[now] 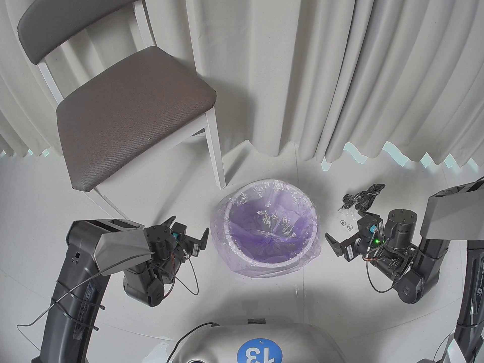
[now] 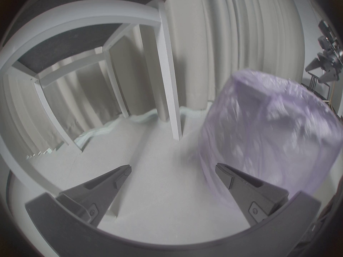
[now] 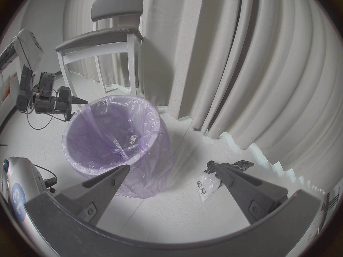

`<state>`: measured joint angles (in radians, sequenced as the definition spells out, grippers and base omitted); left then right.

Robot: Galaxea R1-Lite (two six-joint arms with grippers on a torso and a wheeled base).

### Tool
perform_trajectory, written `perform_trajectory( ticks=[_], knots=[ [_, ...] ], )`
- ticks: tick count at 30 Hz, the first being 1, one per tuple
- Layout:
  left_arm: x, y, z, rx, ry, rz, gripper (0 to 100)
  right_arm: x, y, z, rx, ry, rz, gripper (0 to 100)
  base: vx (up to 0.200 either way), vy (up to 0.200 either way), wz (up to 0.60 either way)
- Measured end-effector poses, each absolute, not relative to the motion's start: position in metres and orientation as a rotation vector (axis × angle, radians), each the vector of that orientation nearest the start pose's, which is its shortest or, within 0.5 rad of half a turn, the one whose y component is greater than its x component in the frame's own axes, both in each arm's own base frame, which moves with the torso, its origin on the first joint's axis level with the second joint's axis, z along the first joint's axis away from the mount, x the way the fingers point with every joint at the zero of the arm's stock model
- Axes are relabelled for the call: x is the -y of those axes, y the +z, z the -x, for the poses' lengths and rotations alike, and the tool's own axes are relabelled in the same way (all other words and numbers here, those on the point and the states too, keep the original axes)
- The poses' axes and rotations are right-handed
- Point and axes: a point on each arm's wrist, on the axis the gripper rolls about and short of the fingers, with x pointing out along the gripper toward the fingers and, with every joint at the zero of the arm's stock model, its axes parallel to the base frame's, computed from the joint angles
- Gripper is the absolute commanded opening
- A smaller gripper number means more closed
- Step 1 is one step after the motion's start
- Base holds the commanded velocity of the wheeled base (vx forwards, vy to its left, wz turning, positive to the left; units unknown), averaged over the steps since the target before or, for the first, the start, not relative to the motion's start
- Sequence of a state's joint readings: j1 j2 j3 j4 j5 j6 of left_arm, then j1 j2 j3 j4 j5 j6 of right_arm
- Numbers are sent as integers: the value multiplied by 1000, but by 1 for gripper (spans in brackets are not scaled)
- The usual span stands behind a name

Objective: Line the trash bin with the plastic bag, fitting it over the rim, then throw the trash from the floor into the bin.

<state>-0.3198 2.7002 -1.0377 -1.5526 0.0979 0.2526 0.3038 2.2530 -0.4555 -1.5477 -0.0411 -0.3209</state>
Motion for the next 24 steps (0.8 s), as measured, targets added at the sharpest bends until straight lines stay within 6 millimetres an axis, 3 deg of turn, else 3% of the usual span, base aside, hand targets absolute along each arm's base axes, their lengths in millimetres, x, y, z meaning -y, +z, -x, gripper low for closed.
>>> perform_trajectory(
  ticks=[7,17,24],
  knots=[
    [152,-47,-437,50,-230,-242,100,-94,19,-303,-224,297,337,100,0,0,0],
    [180,-62,-466,-59,-282,-273,100,-92,16,-304,-233,291,326,100,0,0,0],
    [184,-57,-487,-61,-259,-279,100,-92,14,-311,-225,283,322,100,0,0,0]
  ],
)
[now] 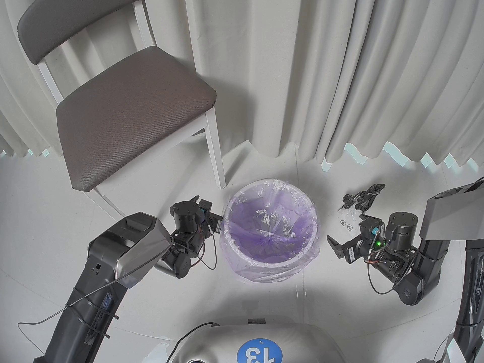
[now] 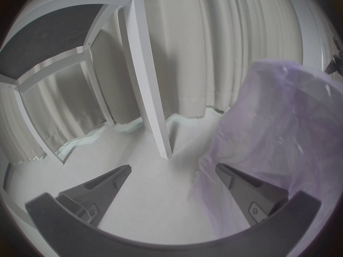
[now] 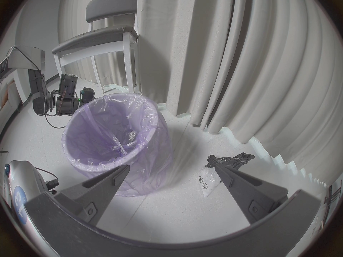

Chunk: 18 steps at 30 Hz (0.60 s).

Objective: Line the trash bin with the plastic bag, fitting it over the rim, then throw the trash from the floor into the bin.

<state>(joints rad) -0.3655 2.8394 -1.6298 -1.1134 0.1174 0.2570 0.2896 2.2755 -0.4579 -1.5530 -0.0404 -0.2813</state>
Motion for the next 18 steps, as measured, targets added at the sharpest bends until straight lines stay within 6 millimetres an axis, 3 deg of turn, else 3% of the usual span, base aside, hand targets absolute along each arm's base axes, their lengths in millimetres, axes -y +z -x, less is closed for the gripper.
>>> perform_trajectory(
  ticks=[6,12,18],
  knots=[
    [177,-52,-487,0,-217,-257,100,-82,11,-320,-219,270,314,100,0,0,0],
    [165,-61,-461,-71,-222,-275,100,-70,3,-337,-200,305,320,100,0,0,0],
    [157,-49,-434,-123,-251,-290,100,-60,-10,-350,-170,533,324,100,0,0,0]
  ],
)
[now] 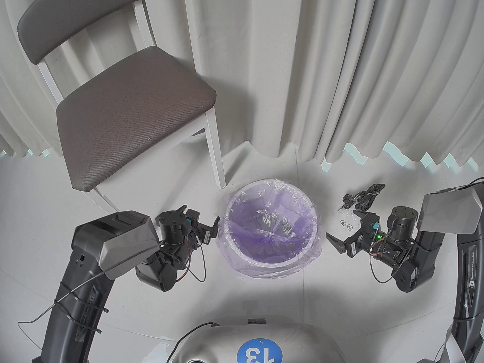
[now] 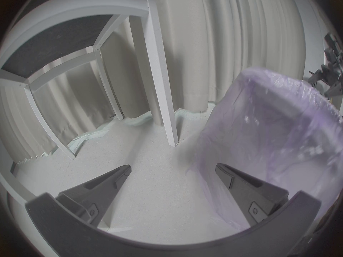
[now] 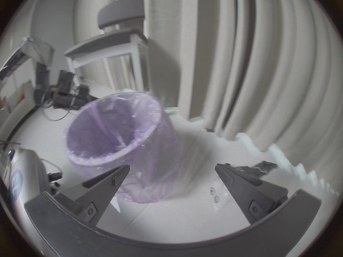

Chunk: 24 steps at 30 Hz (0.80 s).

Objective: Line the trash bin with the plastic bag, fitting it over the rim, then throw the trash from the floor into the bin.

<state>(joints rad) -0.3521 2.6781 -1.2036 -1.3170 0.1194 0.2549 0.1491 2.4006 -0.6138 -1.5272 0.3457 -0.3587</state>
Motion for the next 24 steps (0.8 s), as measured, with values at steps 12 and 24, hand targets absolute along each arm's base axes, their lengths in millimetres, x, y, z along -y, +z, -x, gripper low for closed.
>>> perform_trajectory(
  ticks=[12,24],
  knots=[
    [144,14,-399,-83,-309,-254,100,-29,-38,-390,-93,822,396,100,0,0,0],
    [140,24,-389,-63,-309,-242,100,-38,-56,-406,-50,1111,304,100,0,0,0]
  ],
)
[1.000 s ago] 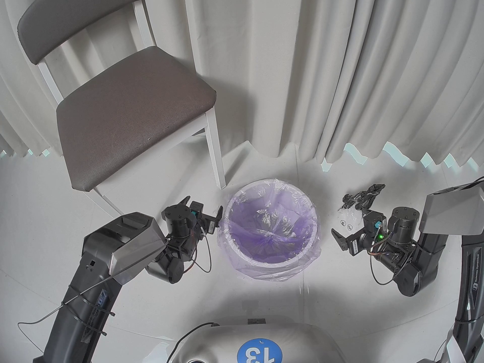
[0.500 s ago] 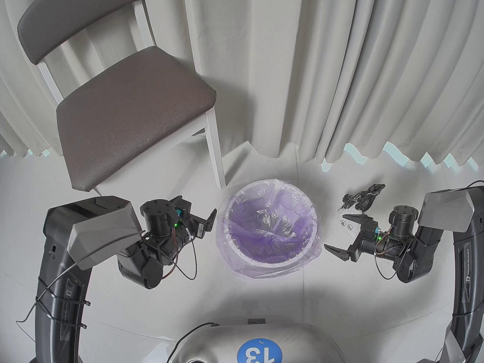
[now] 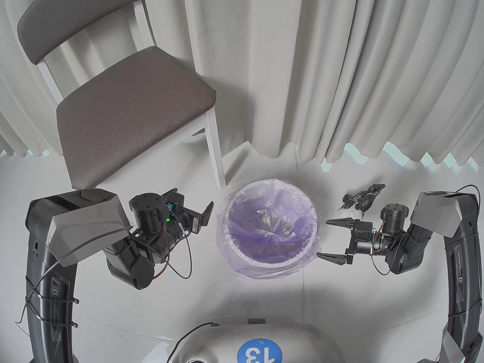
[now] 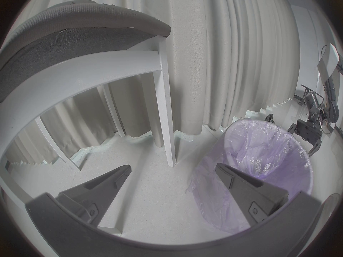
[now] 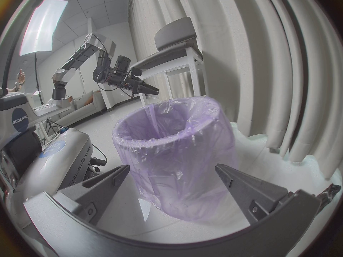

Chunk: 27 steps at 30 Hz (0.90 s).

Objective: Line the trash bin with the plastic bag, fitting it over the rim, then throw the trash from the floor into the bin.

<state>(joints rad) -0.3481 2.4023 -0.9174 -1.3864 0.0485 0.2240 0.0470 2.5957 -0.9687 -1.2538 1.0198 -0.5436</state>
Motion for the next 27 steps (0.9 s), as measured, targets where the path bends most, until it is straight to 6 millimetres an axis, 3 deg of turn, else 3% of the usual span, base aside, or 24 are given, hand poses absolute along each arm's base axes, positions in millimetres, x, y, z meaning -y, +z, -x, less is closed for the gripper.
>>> perform_trajectory(
  ticks=[8,9,22,27],
  knots=[
    [143,22,-389,-66,-316,-243,100,-52,-67,-416,-73,1150,286,100,0,0,0],
    [144,22,-389,-65,-317,-243,100,-55,-68,-417,-74,1156,285,0,0,0,0],
    [144,20,-389,-55,-311,-243,100,-62,-74,-424,-82,1173,263,0,0,0,0],
    [146,20,-390,-44,-313,-243,100,-63,-71,-436,-67,1169,259,0,0,0,0]
  ],
)
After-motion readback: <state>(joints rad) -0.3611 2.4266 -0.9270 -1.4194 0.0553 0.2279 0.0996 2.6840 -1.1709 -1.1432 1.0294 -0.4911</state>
